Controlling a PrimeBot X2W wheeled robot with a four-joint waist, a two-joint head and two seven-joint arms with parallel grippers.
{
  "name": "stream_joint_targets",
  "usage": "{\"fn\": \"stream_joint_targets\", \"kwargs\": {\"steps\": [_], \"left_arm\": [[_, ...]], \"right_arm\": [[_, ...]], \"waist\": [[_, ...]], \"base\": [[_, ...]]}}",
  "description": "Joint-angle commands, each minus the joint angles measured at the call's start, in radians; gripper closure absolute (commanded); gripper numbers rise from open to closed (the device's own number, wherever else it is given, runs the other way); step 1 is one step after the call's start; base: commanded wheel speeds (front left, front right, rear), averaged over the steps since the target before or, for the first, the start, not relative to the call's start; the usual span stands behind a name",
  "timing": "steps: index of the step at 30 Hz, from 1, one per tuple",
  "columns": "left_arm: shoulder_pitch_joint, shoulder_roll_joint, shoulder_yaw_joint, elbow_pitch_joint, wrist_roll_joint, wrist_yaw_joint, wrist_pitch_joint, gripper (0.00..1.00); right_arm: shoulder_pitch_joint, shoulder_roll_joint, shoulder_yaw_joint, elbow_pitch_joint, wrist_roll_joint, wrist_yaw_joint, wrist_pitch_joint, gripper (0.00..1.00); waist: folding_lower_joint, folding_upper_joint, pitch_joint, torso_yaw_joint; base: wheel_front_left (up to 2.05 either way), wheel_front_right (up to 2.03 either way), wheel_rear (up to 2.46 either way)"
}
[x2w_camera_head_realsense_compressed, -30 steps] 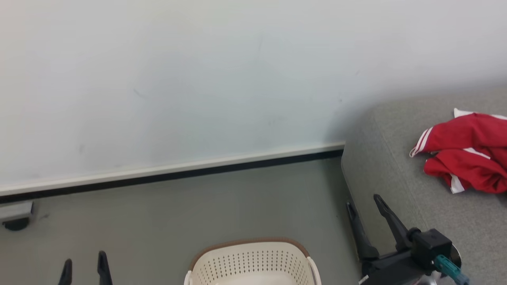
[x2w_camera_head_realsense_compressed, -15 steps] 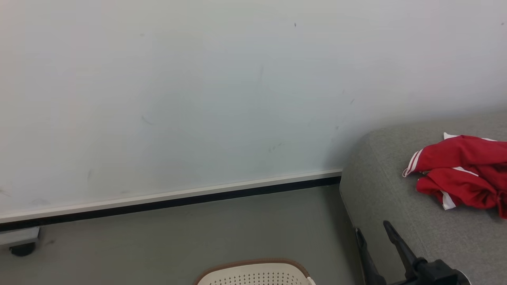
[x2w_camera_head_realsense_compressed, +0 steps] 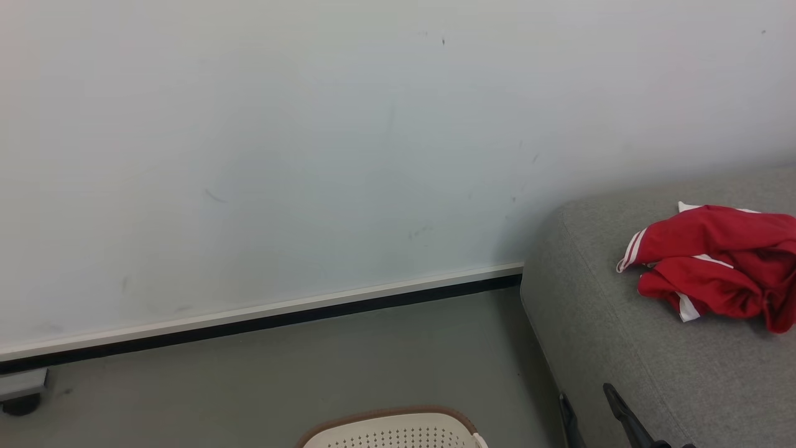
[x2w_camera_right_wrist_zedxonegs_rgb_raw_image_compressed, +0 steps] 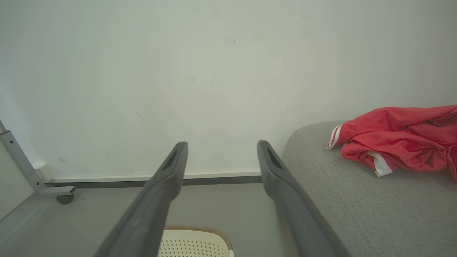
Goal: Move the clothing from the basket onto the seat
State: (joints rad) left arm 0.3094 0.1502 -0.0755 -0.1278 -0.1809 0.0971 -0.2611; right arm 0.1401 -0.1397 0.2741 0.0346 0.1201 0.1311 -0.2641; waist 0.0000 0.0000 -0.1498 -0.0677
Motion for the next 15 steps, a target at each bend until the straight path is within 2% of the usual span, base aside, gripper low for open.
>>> {"fn": "stream_joint_targets", "kwargs": {"steps": [1,6,15], "left_arm": [[0.007,-0.006,0.006,0.010,0.014,-0.009,-0.005,0.00],[-0.012,-0.023,0.014,0.060,0.030,-0.041,-0.005,0.00],[-0.052,-0.043,0.018,0.099,0.048,-0.070,-0.005,0.00]], "right_arm": [[0.005,-0.003,0.004,0.002,0.008,-0.001,-0.001,0.00],[0.002,-0.006,0.004,0.023,0.024,-0.001,-0.001,0.00],[-0.015,-0.012,0.014,0.032,0.032,-0.001,-0.001,0.00]], "waist": [[0.0000,0.0000,0.003,-0.002],[0.0000,0.0000,0.008,0.001],[0.0000,0.0000,0.016,0.011]], "base": [[0.00,0.00,0.00],[0.00,0.00,0.00],[0.00,0.00,0.00]]}}
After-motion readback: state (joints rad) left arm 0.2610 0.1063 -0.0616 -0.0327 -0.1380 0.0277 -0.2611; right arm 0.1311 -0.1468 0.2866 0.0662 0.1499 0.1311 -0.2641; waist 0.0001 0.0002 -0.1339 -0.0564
